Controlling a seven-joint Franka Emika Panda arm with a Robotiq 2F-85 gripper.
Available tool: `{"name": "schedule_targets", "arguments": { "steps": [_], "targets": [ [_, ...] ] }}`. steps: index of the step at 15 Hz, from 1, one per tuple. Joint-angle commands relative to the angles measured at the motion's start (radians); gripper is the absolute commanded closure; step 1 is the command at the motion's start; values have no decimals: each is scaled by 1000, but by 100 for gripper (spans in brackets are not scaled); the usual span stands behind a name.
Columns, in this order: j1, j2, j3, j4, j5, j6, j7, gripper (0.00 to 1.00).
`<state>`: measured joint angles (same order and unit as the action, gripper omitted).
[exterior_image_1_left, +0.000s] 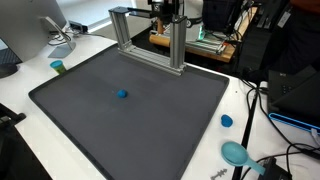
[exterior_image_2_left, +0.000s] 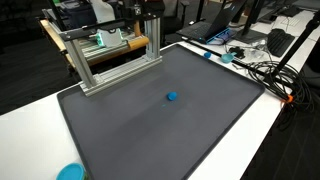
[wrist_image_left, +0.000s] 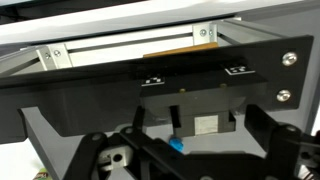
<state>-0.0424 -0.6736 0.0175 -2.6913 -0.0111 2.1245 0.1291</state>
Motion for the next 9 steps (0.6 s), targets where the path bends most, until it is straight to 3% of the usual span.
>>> {"name": "schedule_targets", "arguments": {
  "steps": [1,9],
  "targets": [
    [-3,2,9,-2,-5,-6,4,0],
    [9,-4,51,-14,-10,-16,27,0]
  ]
}}
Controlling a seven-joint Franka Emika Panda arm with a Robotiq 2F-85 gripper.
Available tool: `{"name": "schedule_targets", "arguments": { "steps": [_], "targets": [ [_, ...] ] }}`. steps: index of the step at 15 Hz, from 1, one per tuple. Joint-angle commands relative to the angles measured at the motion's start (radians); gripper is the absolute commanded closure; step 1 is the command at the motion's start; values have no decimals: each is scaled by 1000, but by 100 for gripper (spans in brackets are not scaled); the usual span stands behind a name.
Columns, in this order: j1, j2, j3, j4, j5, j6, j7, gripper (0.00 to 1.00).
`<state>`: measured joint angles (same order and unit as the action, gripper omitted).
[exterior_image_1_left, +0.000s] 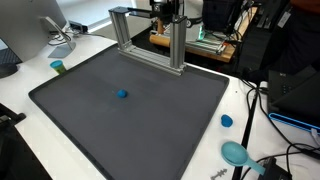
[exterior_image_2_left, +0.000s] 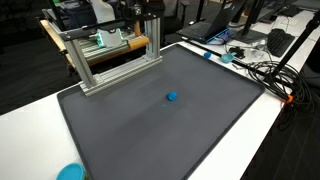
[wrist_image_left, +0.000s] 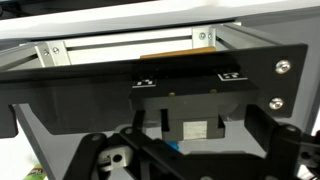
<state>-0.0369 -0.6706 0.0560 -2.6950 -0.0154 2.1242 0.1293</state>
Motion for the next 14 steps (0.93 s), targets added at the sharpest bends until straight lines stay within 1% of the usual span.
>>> {"name": "schedule_targets", "arguments": {
  "steps": [1,3,4,5,6,7,8,9,10,11,12,13,14],
  "targets": [
    [1,-10,15,-11,-4,-20,32,0],
    [-1,-15,9,-17,-1,-21,31,12],
    [1,-13,6,-17,3,-19,29,20],
    [5,-14,0,-19,10,-14,21,19],
    [8,-13,-4,-20,16,-10,17,26],
    [9,-12,-5,-19,18,-12,14,30],
    [10,-12,-7,-19,20,-14,12,37],
    [10,-12,-8,-20,18,-14,12,37],
    [10,-13,-10,-20,19,-16,9,41],
    [9,-14,-15,-19,20,-20,4,43],
    [16,-12,-22,-17,24,-29,-12,31],
    [20,-13,-31,-16,29,-32,-28,25],
    [25,-16,-37,-17,32,-35,-43,23]
  ]
}}
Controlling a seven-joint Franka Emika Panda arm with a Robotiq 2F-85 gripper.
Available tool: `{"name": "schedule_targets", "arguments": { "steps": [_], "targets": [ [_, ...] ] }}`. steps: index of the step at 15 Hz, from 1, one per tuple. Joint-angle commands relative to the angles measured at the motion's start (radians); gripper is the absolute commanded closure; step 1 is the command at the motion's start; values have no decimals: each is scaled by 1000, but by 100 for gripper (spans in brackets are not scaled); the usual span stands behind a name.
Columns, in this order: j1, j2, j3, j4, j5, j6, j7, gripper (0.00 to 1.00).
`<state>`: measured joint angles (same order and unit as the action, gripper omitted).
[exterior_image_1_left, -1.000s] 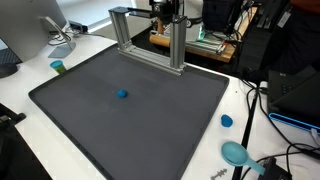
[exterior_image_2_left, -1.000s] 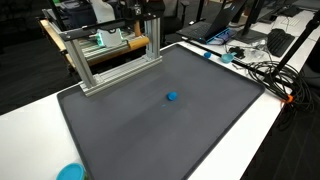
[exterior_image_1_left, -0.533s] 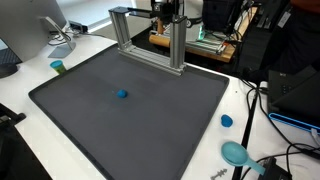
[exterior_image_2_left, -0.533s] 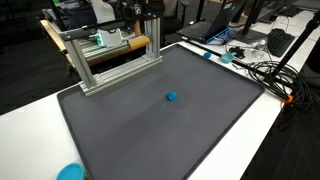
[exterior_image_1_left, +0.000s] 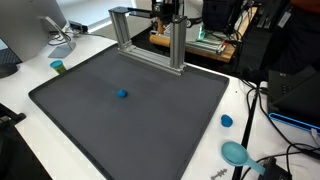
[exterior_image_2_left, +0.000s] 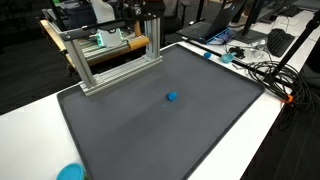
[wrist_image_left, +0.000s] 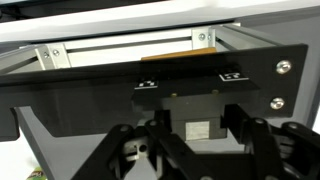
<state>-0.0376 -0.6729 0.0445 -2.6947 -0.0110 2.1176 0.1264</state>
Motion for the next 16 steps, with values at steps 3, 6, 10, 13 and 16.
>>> {"name": "schedule_targets", "arguments": {
  "steps": [3,6,10,13,16],
  "targets": [
    [42,-18,-32,-24,29,-39,-80,11],
    [50,-21,-38,-26,25,-40,-117,23],
    [47,-18,-43,-27,23,-22,-124,54],
    [34,-13,-53,-19,21,-34,-121,65],
    [29,-14,-51,-20,21,-27,-109,79]
  ]
}}
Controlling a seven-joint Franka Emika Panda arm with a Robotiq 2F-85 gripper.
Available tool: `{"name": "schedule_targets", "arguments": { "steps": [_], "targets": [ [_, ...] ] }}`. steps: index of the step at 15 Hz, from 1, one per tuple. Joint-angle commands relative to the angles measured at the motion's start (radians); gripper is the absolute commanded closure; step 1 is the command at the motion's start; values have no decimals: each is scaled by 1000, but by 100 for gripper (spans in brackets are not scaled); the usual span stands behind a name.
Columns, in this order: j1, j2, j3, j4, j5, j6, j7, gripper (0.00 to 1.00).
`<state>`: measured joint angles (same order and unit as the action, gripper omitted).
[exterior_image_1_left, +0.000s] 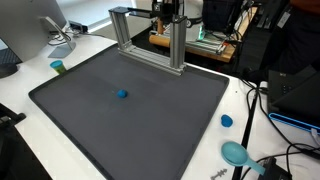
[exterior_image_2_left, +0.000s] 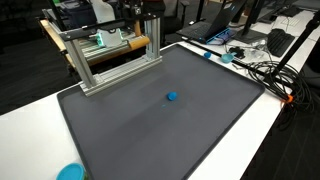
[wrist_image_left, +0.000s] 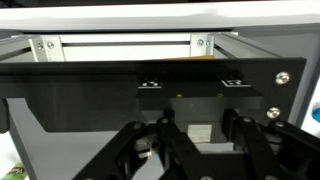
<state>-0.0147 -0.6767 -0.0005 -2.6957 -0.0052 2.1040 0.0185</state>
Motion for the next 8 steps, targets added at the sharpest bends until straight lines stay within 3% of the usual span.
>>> {"name": "schedule_targets", "arguments": {
  "steps": [1,8],
  "targets": [
    [8,-10,-7,-18,19,-11,0,79],
    [-16,66,17,60,16,128,99,79]
  ]
}}
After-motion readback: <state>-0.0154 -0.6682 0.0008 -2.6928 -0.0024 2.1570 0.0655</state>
